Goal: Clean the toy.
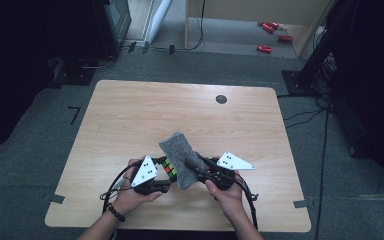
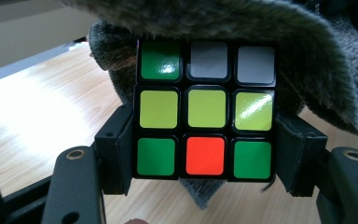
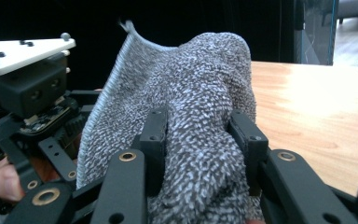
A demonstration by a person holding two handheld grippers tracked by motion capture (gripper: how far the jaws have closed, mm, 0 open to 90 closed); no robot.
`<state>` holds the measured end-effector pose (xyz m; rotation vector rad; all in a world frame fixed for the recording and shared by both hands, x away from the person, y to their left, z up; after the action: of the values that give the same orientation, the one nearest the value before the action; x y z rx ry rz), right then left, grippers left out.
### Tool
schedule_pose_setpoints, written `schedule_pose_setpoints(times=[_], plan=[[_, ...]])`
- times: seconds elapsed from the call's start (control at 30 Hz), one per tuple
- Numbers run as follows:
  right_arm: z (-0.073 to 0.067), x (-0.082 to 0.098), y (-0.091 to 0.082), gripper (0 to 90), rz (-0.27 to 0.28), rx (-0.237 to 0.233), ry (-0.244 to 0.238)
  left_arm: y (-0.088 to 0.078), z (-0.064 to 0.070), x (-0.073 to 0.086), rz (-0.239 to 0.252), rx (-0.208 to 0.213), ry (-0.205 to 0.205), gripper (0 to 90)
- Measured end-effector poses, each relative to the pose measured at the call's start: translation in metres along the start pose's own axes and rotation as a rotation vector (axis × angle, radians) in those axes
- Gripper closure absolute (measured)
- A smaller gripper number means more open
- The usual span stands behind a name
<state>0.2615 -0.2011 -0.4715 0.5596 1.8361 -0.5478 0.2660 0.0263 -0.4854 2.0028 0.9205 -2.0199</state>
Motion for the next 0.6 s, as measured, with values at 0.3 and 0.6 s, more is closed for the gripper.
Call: schedule_pose_setpoints(times=[0.3,0.6], plan=[[0.034,0.000,-0.015,64.2,-0.072,0.253,-0.041,-0.006,-0.014,-0.004,0.041,-0.027,-0.077,34.3],[0.064,-0.009,-0.040,64.1,-0.069,0.438,-0.049,-0.006,-0.034,0.004,0.013,-0.129,-0.193,34.3]])
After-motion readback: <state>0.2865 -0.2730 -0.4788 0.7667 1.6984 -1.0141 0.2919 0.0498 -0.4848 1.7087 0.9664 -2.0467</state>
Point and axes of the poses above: each handheld gripper's, and its own axes: y roughly forward along the jaws, x roughly out of its underside, z roughly to its right, the point moved 2 cm from there along y, roughly forward along the jaws, and after that the axes turned 3 degrees about z, right-handed, at the moved point
